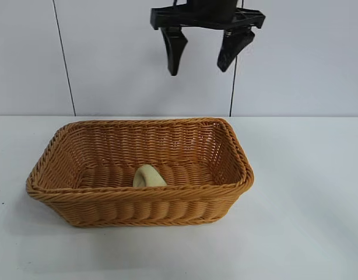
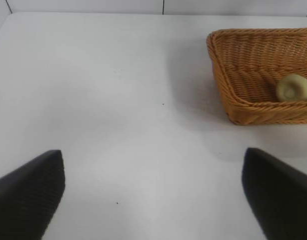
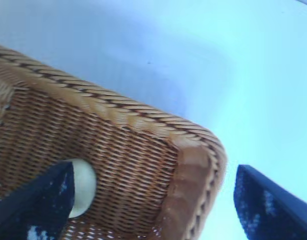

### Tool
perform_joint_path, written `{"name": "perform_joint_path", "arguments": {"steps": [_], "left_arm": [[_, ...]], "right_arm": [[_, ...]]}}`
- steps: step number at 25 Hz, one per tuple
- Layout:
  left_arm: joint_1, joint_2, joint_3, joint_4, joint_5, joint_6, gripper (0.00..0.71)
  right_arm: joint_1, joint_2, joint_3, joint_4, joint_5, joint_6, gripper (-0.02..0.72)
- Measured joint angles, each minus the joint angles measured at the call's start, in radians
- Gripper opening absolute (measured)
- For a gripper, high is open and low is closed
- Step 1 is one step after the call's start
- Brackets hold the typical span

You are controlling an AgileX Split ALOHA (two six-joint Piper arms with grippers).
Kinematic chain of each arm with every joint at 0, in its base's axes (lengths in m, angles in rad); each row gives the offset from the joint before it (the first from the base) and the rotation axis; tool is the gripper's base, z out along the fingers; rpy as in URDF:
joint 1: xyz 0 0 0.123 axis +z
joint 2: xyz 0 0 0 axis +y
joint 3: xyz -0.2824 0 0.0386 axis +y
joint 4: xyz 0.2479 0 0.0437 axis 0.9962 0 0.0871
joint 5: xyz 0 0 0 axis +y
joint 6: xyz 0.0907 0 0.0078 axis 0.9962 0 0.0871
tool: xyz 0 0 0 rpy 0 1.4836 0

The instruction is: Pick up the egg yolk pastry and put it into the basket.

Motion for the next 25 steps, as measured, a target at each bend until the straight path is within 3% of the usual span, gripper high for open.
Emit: {"name": "perform_joint_path", "arguments": {"steps": [6,11,19,25], "left_arm": [[0.0,0.0,0.0,0.0,0.0,0.0,0.692],[0.0,0.0,0.0,0.0,0.0,0.0,0.692],[0.0,0.0,0.0,0.0,0.0,0.0,0.692],[0.0,0.0,0.0,0.0,0.0,0.0,0.692]], "right_arm": [[-0.152,0.0,0.0,-0.005,0.0,0.0,0.624],[-0.219,0.0,0.0,-0.006,0.0,-0.012,0.624],[-0.233,-0.019,0.014,0.003,-0.003,-0.015,0.624],[-0.233,-0.144,0.199,-0.007,-0.004,-0.027,0.624]]}}
